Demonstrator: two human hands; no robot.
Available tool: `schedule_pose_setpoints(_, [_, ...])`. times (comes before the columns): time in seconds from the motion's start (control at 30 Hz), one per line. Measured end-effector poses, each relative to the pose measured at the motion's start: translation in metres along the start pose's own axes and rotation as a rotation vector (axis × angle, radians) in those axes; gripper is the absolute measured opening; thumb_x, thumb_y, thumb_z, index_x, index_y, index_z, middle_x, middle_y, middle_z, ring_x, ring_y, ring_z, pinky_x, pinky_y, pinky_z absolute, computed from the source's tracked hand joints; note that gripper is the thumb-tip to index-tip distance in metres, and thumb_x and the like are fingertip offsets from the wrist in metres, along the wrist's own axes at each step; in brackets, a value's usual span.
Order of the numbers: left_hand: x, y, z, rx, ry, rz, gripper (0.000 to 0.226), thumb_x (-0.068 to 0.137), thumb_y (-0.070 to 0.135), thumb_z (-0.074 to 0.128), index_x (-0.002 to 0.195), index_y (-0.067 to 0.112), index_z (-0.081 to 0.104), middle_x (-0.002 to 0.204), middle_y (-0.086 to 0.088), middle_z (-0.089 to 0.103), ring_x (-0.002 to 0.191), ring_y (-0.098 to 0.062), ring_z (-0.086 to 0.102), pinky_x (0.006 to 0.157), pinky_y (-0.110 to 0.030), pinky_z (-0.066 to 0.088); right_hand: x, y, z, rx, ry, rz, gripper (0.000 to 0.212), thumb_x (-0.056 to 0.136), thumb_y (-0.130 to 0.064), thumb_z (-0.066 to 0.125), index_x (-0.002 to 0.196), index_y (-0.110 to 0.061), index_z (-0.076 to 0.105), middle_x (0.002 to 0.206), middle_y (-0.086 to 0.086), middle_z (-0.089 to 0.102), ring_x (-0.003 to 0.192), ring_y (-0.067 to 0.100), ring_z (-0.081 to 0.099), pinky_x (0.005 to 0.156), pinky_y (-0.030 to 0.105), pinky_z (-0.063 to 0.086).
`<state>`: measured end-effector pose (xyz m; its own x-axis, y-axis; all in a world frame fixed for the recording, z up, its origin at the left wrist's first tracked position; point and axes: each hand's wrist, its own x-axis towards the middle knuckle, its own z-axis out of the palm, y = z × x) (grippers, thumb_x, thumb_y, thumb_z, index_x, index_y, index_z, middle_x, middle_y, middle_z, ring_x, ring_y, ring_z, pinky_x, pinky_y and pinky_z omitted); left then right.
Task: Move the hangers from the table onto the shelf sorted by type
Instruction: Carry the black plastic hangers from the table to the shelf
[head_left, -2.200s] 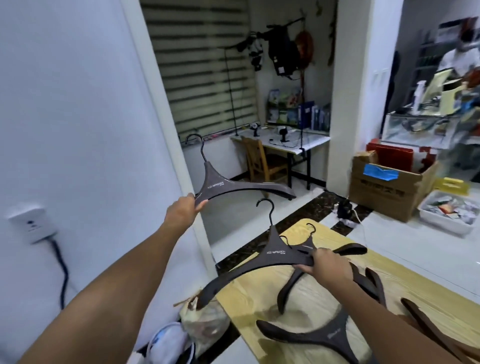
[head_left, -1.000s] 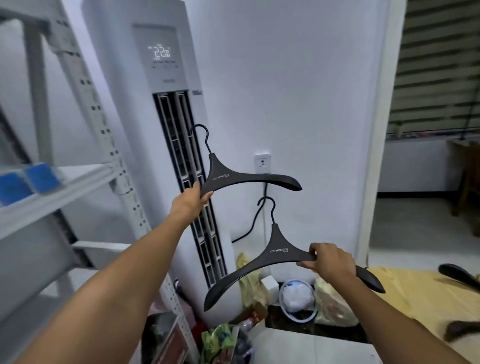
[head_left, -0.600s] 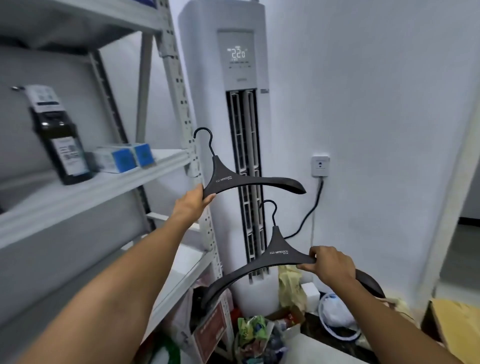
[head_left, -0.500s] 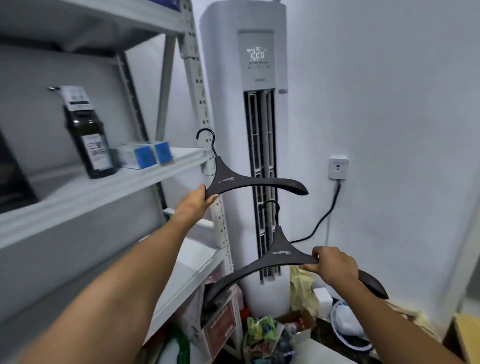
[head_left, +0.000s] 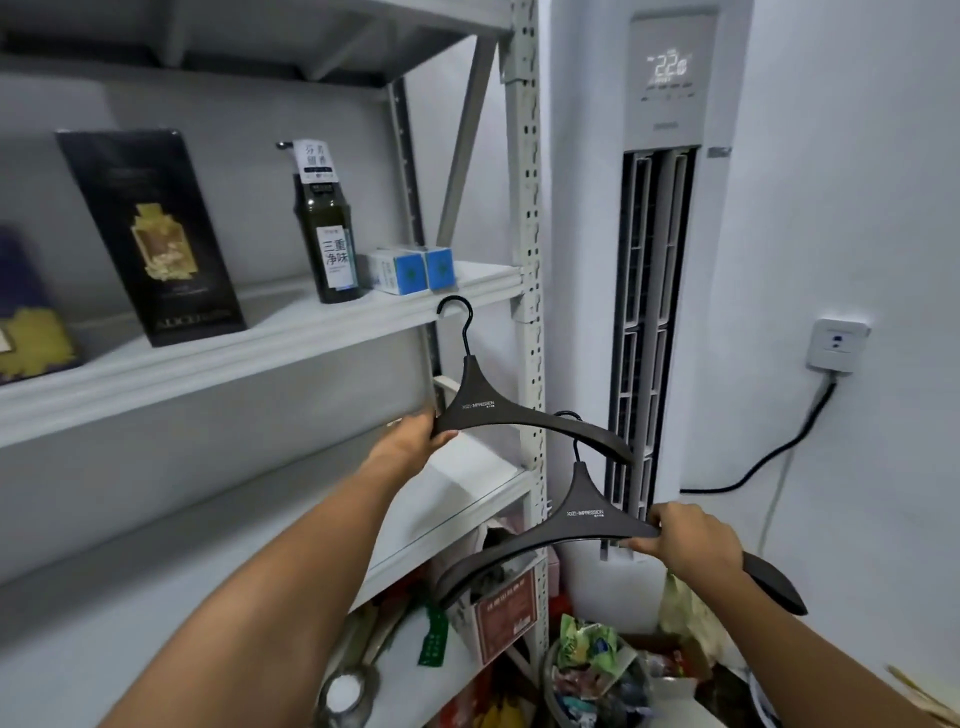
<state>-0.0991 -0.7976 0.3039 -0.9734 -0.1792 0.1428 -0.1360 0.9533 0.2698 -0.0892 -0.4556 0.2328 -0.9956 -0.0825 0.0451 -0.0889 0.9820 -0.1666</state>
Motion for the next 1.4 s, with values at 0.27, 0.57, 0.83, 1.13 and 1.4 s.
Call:
schedule_pose_setpoints(0.27, [-0.033,-0.036,0.039,0.070,-0.083,-0.102,0.044,0.094,0.054,0.041,0.102,0.011,0.040,0.098,-0.015,0.060,0.088,-0.033,0.058,0.074,-0.040,0.047,0.004,-0.003,0.030,-0.054,-0.064,-0.027,0.046,0.074,-0.071,0.061,0.085,-0.026,0.057,0.082,-0.008,0.059,0.089,0.016,0.061,0.091,0.041,0.048])
schedule_pose_setpoints(0.57, [-0.040,-0.073,0.047,0.036,-0.027,-0.213,0.036,0.095,0.052,0.041,0.091,0.016,0.037,0.082,-0.004,0.053,0.073,-0.027,0.051,0.063,-0.033,0.038,0.018,-0.012,0.045,-0.097,-0.071,-0.096,0.050,0.077,-0.069,0.060,0.091,-0.021,0.061,0.080,-0.006,0.058,0.079,0.015,0.062,0.064,0.026,0.049])
schedule_pose_setpoints(0.83, [-0.047,-0.121,0.040,0.013,0.045,-0.334,0.035,0.096,0.047,0.042,0.096,0.013,0.043,0.089,-0.011,0.061,0.073,-0.026,0.053,0.064,-0.034,0.040,0.042,-0.021,0.055,-0.065,-0.024,-0.095,0.046,0.079,-0.067,0.059,0.086,-0.021,0.060,0.075,-0.006,0.055,0.073,0.016,0.059,0.058,0.026,0.042])
schedule_pose_setpoints(1.13, [-0.040,-0.163,0.050,0.069,0.073,-0.415,0.042,0.098,0.043,0.040,0.107,0.003,0.045,0.098,-0.019,0.063,0.090,-0.037,0.061,0.069,-0.036,0.044,0.072,-0.049,0.061,-0.016,0.007,-0.195,0.040,0.079,-0.065,0.061,0.078,-0.027,0.050,0.069,-0.010,0.050,0.068,0.014,0.055,0.057,0.025,0.040])
schedule_pose_setpoints(1.4, [0.005,-0.187,0.068,0.057,-0.035,-0.469,0.046,0.097,0.048,0.038,0.111,0.005,0.046,0.106,-0.017,0.061,0.098,-0.033,0.060,0.076,-0.034,0.045,0.118,-0.085,0.065,-0.027,-0.029,-0.292,0.034,0.079,-0.065,0.061,0.083,-0.031,0.054,0.079,-0.011,0.059,0.071,0.010,0.063,0.060,0.025,0.044])
